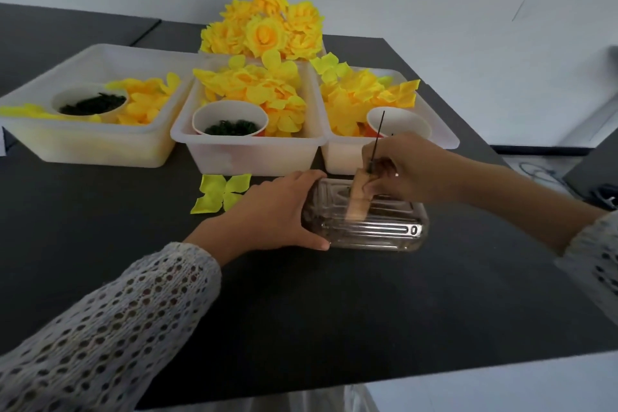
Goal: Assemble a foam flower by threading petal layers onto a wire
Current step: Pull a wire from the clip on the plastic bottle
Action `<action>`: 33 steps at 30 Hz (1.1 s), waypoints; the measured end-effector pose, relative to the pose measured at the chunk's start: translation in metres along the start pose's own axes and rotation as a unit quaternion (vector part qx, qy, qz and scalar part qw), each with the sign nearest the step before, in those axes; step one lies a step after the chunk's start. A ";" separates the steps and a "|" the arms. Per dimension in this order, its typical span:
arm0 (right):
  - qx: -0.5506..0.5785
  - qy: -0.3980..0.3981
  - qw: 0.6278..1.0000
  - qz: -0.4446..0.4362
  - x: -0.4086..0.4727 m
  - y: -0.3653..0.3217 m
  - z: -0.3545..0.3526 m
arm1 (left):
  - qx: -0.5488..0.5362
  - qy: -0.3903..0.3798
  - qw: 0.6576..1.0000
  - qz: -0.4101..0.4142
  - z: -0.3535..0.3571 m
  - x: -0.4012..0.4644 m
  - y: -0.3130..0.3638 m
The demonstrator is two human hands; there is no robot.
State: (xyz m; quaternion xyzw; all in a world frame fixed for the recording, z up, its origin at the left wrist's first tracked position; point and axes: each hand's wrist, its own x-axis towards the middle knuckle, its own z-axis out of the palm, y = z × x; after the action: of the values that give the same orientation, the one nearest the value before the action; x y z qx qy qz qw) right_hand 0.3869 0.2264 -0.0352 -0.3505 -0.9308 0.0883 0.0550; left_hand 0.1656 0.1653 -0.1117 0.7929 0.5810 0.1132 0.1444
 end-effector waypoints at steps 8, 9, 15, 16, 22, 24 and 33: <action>-0.056 -0.006 0.998 -0.012 0.005 -0.010 -0.013 | -0.021 -0.002 1.000 0.000 -0.002 0.003 0.000; -0.052 -0.016 0.998 -0.007 0.006 -0.011 -0.014 | -0.020 -0.001 1.000 0.000 -0.002 0.003 0.000; -0.048 -0.080 0.995 0.023 0.015 -0.015 -0.020 | -0.020 0.013 1.000 0.006 0.001 0.004 -0.004; -0.048 -0.088 0.995 0.024 0.017 -0.015 -0.021 | -0.020 0.018 1.000 0.009 0.002 0.004 -0.004; -0.052 -0.113 0.992 0.020 0.022 -0.018 -0.024 | -0.016 0.025 1.000 0.008 0.004 0.004 -0.005; -0.058 -0.119 0.991 0.024 0.023 -0.020 -0.025 | -0.013 0.022 1.000 0.007 0.004 0.004 -0.004; -0.095 -0.123 0.987 0.034 0.028 -0.030 -0.025 | 0.013 0.016 0.997 0.072 0.002 0.007 0.016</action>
State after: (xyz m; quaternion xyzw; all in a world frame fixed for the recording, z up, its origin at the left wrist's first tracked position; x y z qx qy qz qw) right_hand 0.3511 0.2256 -0.0034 -0.3718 -0.9223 0.0437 -0.0961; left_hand 0.1829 0.1674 -0.1079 0.8328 0.5258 0.1283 0.1160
